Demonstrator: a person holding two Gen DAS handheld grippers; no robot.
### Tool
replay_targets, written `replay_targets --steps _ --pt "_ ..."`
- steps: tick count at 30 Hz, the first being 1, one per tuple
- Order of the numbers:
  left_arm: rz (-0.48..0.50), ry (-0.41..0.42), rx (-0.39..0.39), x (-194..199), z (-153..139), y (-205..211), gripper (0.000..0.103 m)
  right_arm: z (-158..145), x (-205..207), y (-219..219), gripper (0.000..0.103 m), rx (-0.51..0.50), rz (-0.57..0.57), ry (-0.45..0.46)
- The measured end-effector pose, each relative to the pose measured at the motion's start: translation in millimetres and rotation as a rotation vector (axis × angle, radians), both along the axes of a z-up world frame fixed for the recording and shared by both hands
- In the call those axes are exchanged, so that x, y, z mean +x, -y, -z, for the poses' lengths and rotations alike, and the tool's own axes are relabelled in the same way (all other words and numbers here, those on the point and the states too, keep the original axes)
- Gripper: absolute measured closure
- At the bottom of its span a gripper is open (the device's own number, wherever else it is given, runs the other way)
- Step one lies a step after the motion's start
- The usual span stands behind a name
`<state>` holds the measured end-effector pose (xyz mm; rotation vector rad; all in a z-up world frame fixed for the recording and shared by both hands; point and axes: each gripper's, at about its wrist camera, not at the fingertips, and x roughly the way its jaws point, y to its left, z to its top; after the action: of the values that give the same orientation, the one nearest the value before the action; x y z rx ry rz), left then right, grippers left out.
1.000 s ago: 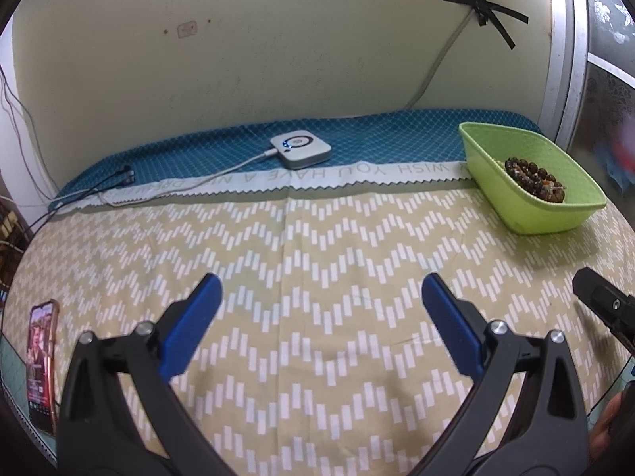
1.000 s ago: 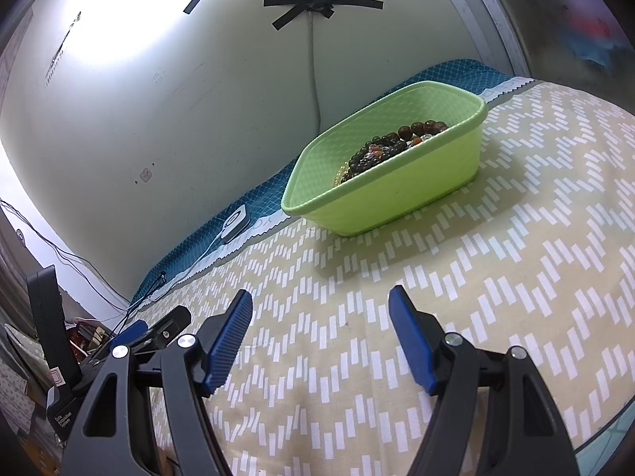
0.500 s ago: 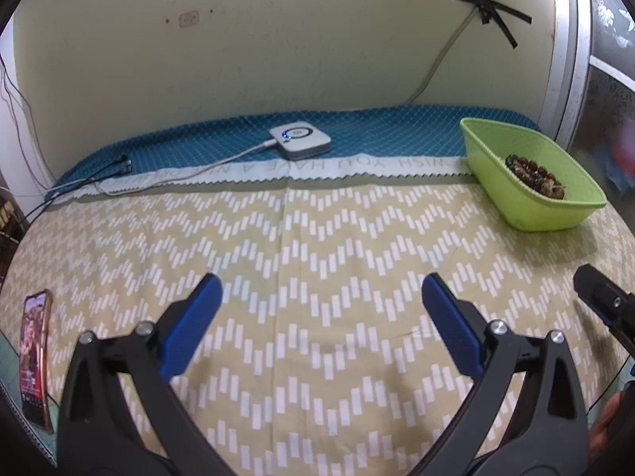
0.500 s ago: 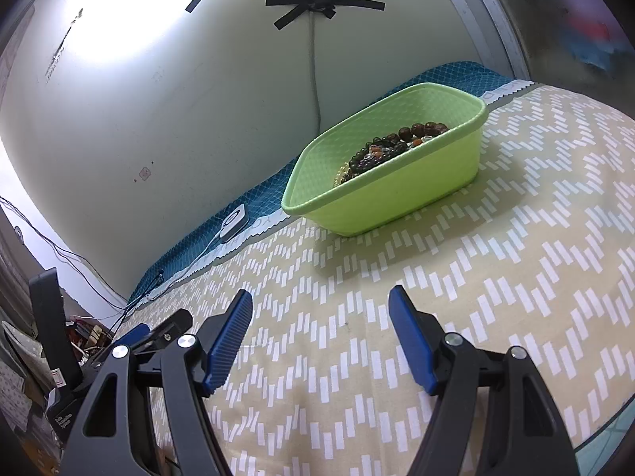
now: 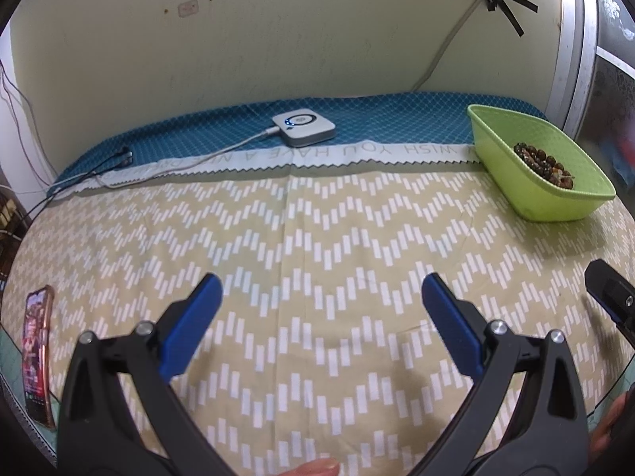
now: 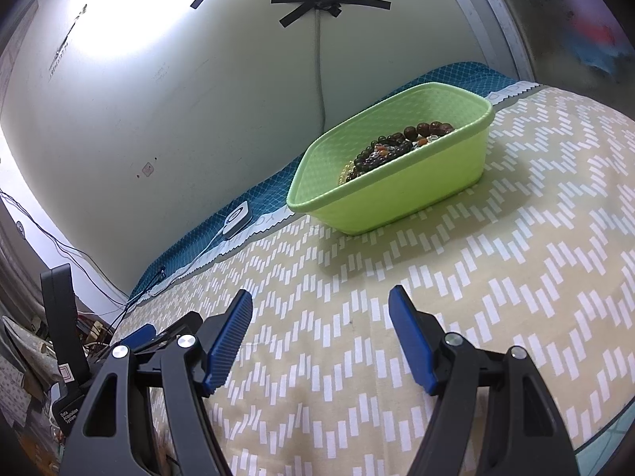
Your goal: Organize jewelry
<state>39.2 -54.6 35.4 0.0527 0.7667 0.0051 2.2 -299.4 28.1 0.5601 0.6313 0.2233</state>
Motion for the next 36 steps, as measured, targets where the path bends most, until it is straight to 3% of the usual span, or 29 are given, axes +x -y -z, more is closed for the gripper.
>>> replay_targets --steps 17,36 --pt "-0.010 0.039 0.089 -8 -4 7 0.006 1 1 2 0.056 0.010 -0.001 0.002" --pt "0.001 0.017 0.095 -3 0 6 0.006 0 -1 2 0.056 0.018 -0.005 0.010"
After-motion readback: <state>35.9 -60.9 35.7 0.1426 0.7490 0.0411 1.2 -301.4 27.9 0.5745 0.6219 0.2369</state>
